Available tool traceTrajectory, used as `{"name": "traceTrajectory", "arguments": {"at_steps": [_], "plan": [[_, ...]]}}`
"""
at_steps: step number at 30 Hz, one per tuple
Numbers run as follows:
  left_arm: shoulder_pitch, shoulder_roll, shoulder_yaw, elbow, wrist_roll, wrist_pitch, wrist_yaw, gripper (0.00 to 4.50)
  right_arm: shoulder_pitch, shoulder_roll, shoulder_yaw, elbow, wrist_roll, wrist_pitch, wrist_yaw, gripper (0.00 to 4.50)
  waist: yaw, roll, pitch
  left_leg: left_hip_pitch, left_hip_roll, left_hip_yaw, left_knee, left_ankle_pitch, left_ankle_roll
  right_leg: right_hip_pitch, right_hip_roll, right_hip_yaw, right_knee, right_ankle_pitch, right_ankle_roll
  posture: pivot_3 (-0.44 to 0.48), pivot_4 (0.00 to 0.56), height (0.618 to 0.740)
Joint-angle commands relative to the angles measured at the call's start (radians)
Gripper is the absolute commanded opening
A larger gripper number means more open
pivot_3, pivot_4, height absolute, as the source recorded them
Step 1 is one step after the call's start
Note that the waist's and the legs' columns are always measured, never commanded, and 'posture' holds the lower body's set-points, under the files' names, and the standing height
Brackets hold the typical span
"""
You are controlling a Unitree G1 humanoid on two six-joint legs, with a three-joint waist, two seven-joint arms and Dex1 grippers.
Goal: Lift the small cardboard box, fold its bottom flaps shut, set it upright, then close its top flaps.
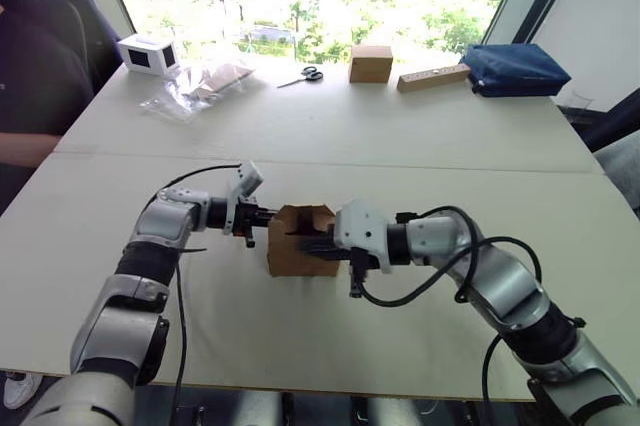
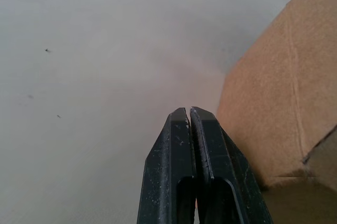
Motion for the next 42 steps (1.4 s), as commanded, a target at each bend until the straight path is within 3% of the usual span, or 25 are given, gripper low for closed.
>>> {"name": "traceTrajectory", "arguments": {"at_steps": [1, 14, 18, 24, 28, 31, 36, 42], "plan": [[-0.002, 0.0, 0.019, -0.039, -0.025, 0.0, -0.003, 0.07, -0.015, 0.022, 0.002, 0.024, -0.024, -0.032, -0.002, 0.0, 0.0, 0.0, 0.0, 0.0, 0.0, 0.0, 0.0, 0.0, 0.0, 0.0, 0.0, 0.0, 0.0, 0.0, 0.0, 0.0, 0.15, 0.74], [0.016, 0.001, 0.048, -0.061, -0.046, 0.001, 0.054, 0.07, -0.005, 0.075, 0.017, 0.101, -0.074, -0.058, 0.006, 0.0, -0.001, 0.0, 0.0, 0.0, 0.0, 0.0, 0.0, 0.0, 0.0, 0.0, 0.0, 0.0, 0.0, 0.0, 0.0, 0.0, 0.15, 0.74], [0.032, 0.058, 0.112, -0.101, -0.064, 0.008, 0.094, 0.07, -0.004, 0.074, 0.007, 0.097, -0.073, -0.059, 0.013, 0.0, -0.005, 0.0, 0.0, 0.0, 0.0, 0.0, 0.0, 0.0, 0.0, 0.0, 0.0, 0.0, 0.0, 0.0, 0.0, 0.0, 0.15, 0.74], [0.099, 0.185, 0.217, -0.372, -0.187, 0.199, 0.108, 0.07, -0.002, 0.073, -0.004, 0.084, -0.064, -0.055, 0.019, 0.0, -0.02, 0.0, 0.0, 0.0, 0.003, -0.001, 0.0, 0.0, 0.0, 0.0, 0.0, 0.0, 0.0, 0.0, 0.0, 0.0, 0.15, 0.74], [0.254, 0.303, 0.298, -0.683, -0.35, 0.397, 0.092, 0.07, 0.005, 0.078, -0.008, 0.095, -0.061, -0.06, 0.022, 0.0, -0.026, 0.0, 0.0, 0.0, 0.003, 0.0, -0.001, 0.001, -0.001, 0.0, -0.001, 0.001, 0.0, 0.0, 0.0, 0.0, 0.15, 0.74], [0.377, 0.341, 0.321, -0.862, -0.45, 0.496, 0.117, 0.07, 0.004, 0.088, -0.006, 0.114, -0.065, -0.073, 0.024, 0.0, -0.025, 0.0, 0.0, 0.001, 0.003, 0.0, -0.001, 0.001, -0.003, 0.0, -0.002, 0.001, 0.0, 0.0, 0.0, 0.0, 0.15, 0.74], [0.427, 0.293, 0.283, -0.937, -0.484, 0.509, 0.214, 0.07, -0.005, 0.104, 0.0, 0.133, -0.069, -0.085, 0.028, 0.0, -0.014, 0.0, 0.0, 0.002, 0.002, -0.002, -0.001, 0.001, -0.002, 0.002, -0.003, 0.0, 0.0, 0.0, 0.0, 0.0, 0.15, 0.74], [0.455, 0.277, 0.209, -0.924, -0.438, 0.447, 0.26, 0.07, -0.01, 0.108, -0.003, 0.13, -0.072, -0.084, 0.035, 0.0, -0.023, 0.0, 0.0, 0.002, 0.001, -0.001, -0.002, 0.002, -0.003, 0.002, -0.002, 0.0, 0.0, 0.0, 0.0, 0.0, 0.15, 0.74]]}}
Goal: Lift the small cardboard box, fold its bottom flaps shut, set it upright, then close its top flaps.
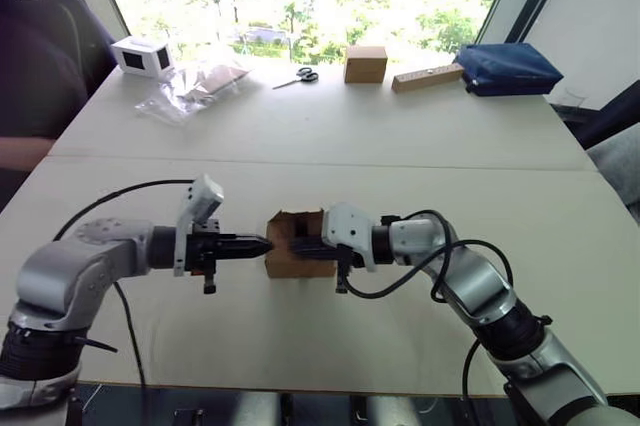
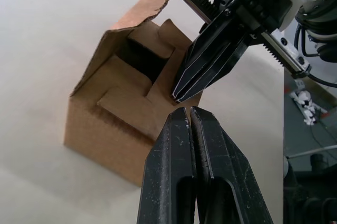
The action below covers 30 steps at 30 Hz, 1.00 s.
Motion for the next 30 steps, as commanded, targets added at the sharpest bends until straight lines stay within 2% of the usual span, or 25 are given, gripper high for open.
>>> {"name": "traceTrajectory", "arguments": {"at_steps": [1, 6, 16, 18, 23, 30], "plan": [[0.007, -0.005, -0.024, -0.003, 0.02, -0.053, 0.028, 0.07, -0.014, 0.001, -0.01, -0.019, -0.001, -0.01, 0.007, 0.0, 0.0, 0.0, 0.0, 0.0, 0.0, 0.0, 0.0, 0.0, 0.0, 0.0, 0.0, 0.0, 0.0, 0.0, 0.0, 0.0, 0.15, 0.74], [0.01, 0.011, -0.099, 0.032, 0.078, -0.122, 0.025, 0.07, -0.024, 0.015, -0.031, -0.04, 0.031, 0.012, 0.01, 0.0, 0.002, 0.0, 0.0, 0.0, 0.0, 0.0, 0.0, 0.0, 0.0, 0.0, 0.0, 0.0, 0.0, 0.0, 0.0, 0.0, 0.15, 0.74], [-0.011, -0.006, -0.113, 0.062, 0.055, -0.145, 0.029, 0.07, -0.172, 0.059, -0.24, -0.062, 0.292, 0.169, 0.032, 0.0, 0.003, 0.0, 0.0, 0.001, 0.0, 0.0, 0.0, -0.001, 0.001, 0.001, 0.0, 0.0, 0.0, 0.0, 0.0, 0.0, 0.15, 0.74], [-0.012, -0.005, -0.117, 0.065, 0.055, -0.15, 0.029, 0.07, -0.209, 0.063, -0.239, 0.0, 0.248, 0.129, 0.008, 0.0, 0.002, 0.0, 0.0, 0.001, 0.0, 0.0, 0.0, -0.001, 0.001, 0.001, 0.0, 0.0, 0.0, 0.0, 0.0, 0.0, 0.15, 0.74], [-0.007, -0.009, -0.12, 0.067, 0.055, -0.16, 0.038, 0.07, -0.257, 0.0, -0.057, 0.218, -0.035, 0.001, -0.042, 0.0, 0.001, 0.0, 0.0, 0.002, 0.0, 0.001, 0.0, -0.001, 0.001, 0.001, 0.0, 0.0, 0.0, 0.0, 0.0, 0.0, 0.15, 0.74], [0.019, -0.005, -0.113, 0.044, 0.042, -0.16, 0.05, 0.07, -0.244, 0.006, -0.022, 0.227, -0.068, -0.042, 0.002, 0.0, -0.001, 0.0, 0.0, 0.001, 0.0, 0.002, -0.001, 0.0, 0.0, 0.0, 0.0, 0.001, 0.0, 0.0, 0.0, 0.0, 0.15, 0.74]]}}
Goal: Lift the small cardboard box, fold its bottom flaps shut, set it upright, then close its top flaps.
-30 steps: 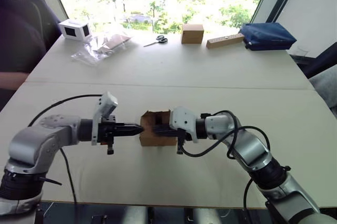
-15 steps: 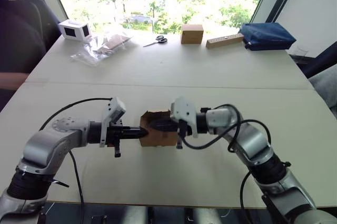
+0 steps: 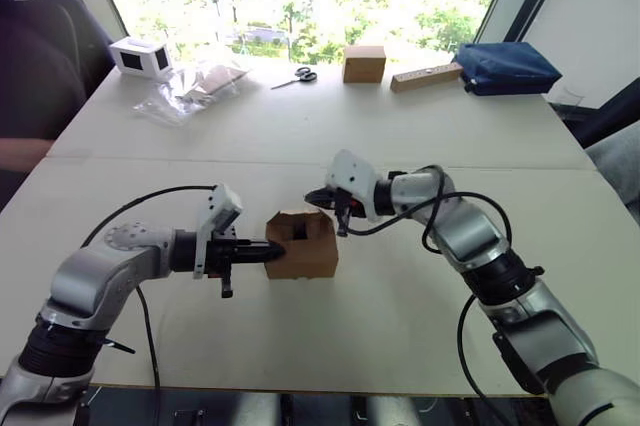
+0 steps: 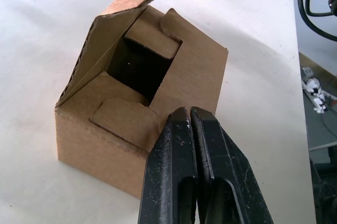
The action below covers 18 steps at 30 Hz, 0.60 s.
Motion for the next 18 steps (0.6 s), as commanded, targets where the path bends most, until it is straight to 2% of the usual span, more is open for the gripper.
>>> {"name": "traceTrajectory", "arguments": {"at_steps": [1, 12, 18], "plan": [[0.017, 0.003, -0.005, -0.012, 0.002, 0.005, 0.014, 0.07, 0.001, -0.002, -0.005, -0.067, 0.005, -0.02, 0.04, 0.0, 0.001, 0.0, 0.0, 0.0, 0.0, 0.0, 0.0, 0.0, 0.0, 0.0, 0.0, 0.0, 0.0, 0.0, 0.0, 0.0, 0.15, 0.74], [0.007, 0.004, -0.007, 0.005, 0.005, -0.007, 0.014, 0.07, 0.09, -0.007, -0.018, -0.222, 0.05, 0.061, 0.067, 0.0, 0.001, 0.0, 0.0, 0.001, 0.0, 0.0, 0.0, -0.001, 0.001, 0.0, 0.0, 0.0, 0.0, 0.0, 0.0, 0.0, 0.15, 0.74], [-0.057, 0.0, 0.095, 0.022, -0.136, 0.086, -0.002, 0.07, 0.11, -0.008, -0.01, -0.237, 0.034, 0.065, 0.057, 0.0, 0.001, 0.0, 0.0, 0.0, 0.0, 0.0, 0.0, 0.0, 0.001, 0.0, 0.0, 0.0, 0.0, 0.0, 0.0, 0.0, 0.15, 0.74]]}}
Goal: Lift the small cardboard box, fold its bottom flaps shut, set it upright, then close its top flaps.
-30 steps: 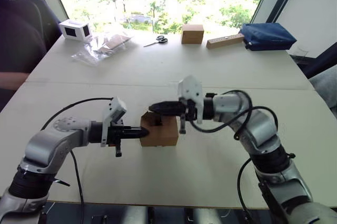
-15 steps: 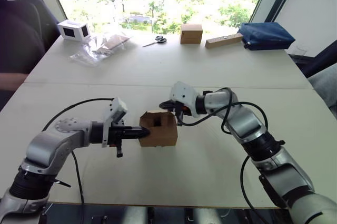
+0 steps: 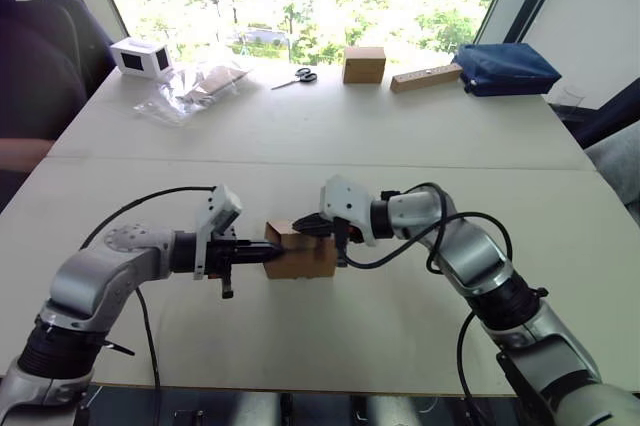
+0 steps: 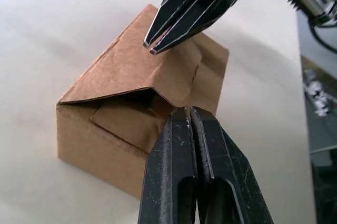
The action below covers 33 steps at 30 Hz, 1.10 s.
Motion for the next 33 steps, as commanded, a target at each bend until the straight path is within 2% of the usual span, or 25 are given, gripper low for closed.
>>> {"name": "traceTrajectory", "arguments": {"at_steps": [1, 4, 14, 19, 23, 33], "plan": [[-0.074, -0.014, 0.087, 0.035, -0.083, 0.035, 0.011, 0.07, -0.005, -0.001, -0.01, -0.035, -0.006, -0.008, -0.006, 0.0, 0.001, 0.0, 0.0, 0.0, 0.0, 0.0, 0.0, 0.0, 0.0, 0.0, 0.0, 0.0, 0.0, 0.0, 0.0, 0.0, 0.15, 0.74], [-0.115, -0.033, 0.086, 0.09, -0.064, 0.025, 0.039, 0.07, -0.012, 0.004, -0.008, -0.024, -0.012, -0.016, -0.008, 0.0, 0.001, 0.0, 0.0, 0.0, 0.0, 0.0, 0.0, 0.0, 0.0, 0.0, 0.0, 0.0, 0.0, 0.0, 0.0, 0.0, 0.15, 0.74], [-0.153, -0.119, -0.019, 0.191, 0.067, -0.076, 0.081, 0.07, -0.015, 0.005, -0.031, -0.049, -0.013, -0.008, -0.023, 0.0, 0.001, 0.0, 0.0, 0.0, -0.001, 0.0, 0.0, 0.0, -0.001, 0.0, 0.0, 0.0, 0.0, 0.0, 0.0, 0.0, 0.15, 0.74], [-0.158, -0.152, -0.004, 0.21, 0.06, -0.07, 0.093, 0.07, 0.004, -0.007, -0.085, -0.167, 0.076, 0.089, -0.01, 0.0, 0.002, 0.0, 0.0, -0.001, -0.001, 0.0, 0.0, 0.0, -0.001, 0.0, 0.0, 0.0, 0.0, 0.0, 0.0, 0.0, 0.15, 0.74], [-0.158, -0.168, 0.005, 0.199, 0.044, -0.054, 0.103, 0.07, 0.058, -0.047, -0.066, -0.273, 0.112, 0.14, 0.01, 0.0, 0.003, 0.0, 0.0, -0.001, -0.001, 0.0, 0.0, 0.0, 0.0, 0.0, 0.0, 0.0, -0.001, 0.0, 0.0, 0.0, 0.15, 0.74], [-0.146, -0.167, 0.005, 0.188, 0.039, -0.036, 0.098, 0.07, 0.076, -0.055, 0.005, -0.266, 0.067, 0.146, -0.032, 0.0, 0.002, 0.0, 0.0, 0.0, -0.001, 0.0, 0.0, 0.0, 0.0, 0.0, 0.0, 0.0, 0.0, 0.0, 0.0, 0.0, 0.15, 0.74]]}}
